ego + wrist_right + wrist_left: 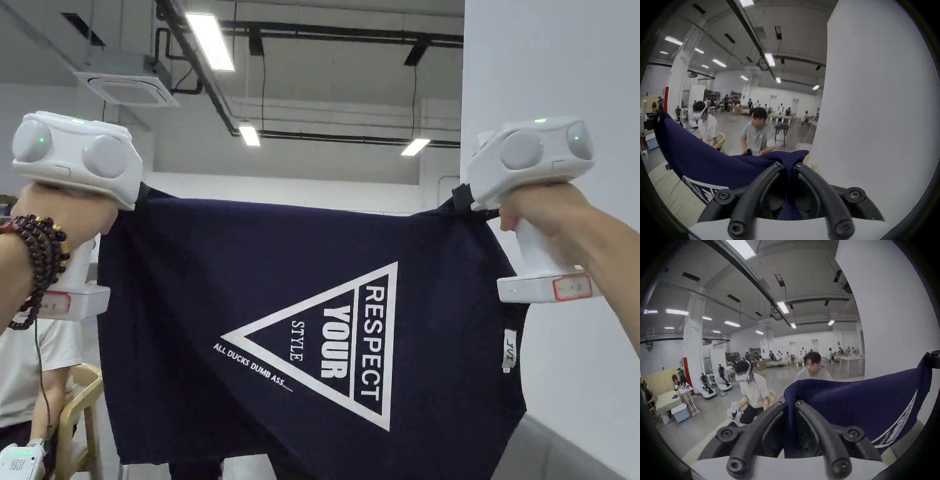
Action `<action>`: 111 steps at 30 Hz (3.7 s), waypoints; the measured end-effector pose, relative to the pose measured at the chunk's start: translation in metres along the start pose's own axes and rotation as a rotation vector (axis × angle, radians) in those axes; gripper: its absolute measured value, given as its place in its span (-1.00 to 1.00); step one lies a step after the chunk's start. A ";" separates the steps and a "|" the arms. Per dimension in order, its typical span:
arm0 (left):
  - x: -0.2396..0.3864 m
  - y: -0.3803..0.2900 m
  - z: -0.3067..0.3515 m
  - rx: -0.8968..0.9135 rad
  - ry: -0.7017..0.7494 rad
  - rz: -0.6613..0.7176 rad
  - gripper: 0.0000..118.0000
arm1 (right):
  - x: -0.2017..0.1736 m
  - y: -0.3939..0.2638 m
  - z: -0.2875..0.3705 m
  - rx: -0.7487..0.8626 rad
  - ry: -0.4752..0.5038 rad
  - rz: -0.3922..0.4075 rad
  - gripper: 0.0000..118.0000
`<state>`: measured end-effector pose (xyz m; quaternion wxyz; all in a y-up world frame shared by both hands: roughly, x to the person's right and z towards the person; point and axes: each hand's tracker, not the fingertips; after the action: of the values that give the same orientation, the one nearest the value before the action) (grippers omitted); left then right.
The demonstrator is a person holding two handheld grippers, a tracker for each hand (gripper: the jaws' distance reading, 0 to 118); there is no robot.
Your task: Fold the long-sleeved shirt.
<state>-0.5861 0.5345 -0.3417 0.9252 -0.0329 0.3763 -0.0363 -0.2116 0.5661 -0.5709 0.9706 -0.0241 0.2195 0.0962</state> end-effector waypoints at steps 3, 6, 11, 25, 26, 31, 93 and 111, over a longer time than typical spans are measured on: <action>-0.003 0.022 0.000 0.094 0.004 0.030 -0.85 | 0.001 0.031 0.010 0.060 -0.038 -0.026 -0.88; -0.009 0.036 0.000 0.138 0.013 0.032 -0.86 | 0.004 0.051 0.016 0.153 -0.063 -0.054 -0.88; -0.007 0.046 -0.001 0.144 0.008 0.051 -0.86 | 0.003 0.053 0.009 0.188 -0.080 -0.058 -0.88; 0.013 -0.142 -0.046 -0.099 -0.019 0.082 -0.85 | -0.035 -0.149 -0.065 -0.157 0.027 -0.041 -0.88; 0.015 -0.159 -0.048 -0.133 -0.021 0.082 -0.85 | -0.039 -0.169 -0.069 -0.186 0.035 -0.026 -0.88; 0.022 -0.242 -0.044 -0.214 -0.044 0.043 -0.85 | -0.051 -0.255 -0.080 -0.299 0.058 -0.079 -0.88; -0.078 -0.653 0.425 -0.841 -0.076 -0.105 -0.79 | -0.095 -0.692 0.363 -1.022 0.351 0.147 -0.66; -0.085 -0.599 0.374 -0.788 -0.218 0.055 -0.93 | -0.082 -0.631 0.317 -0.881 0.384 0.031 -1.00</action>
<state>-0.4114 -0.0410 0.0374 0.8769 -0.3782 0.2621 0.1390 -0.0258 -0.0388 -0.2472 0.8083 -0.4473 0.3333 0.1882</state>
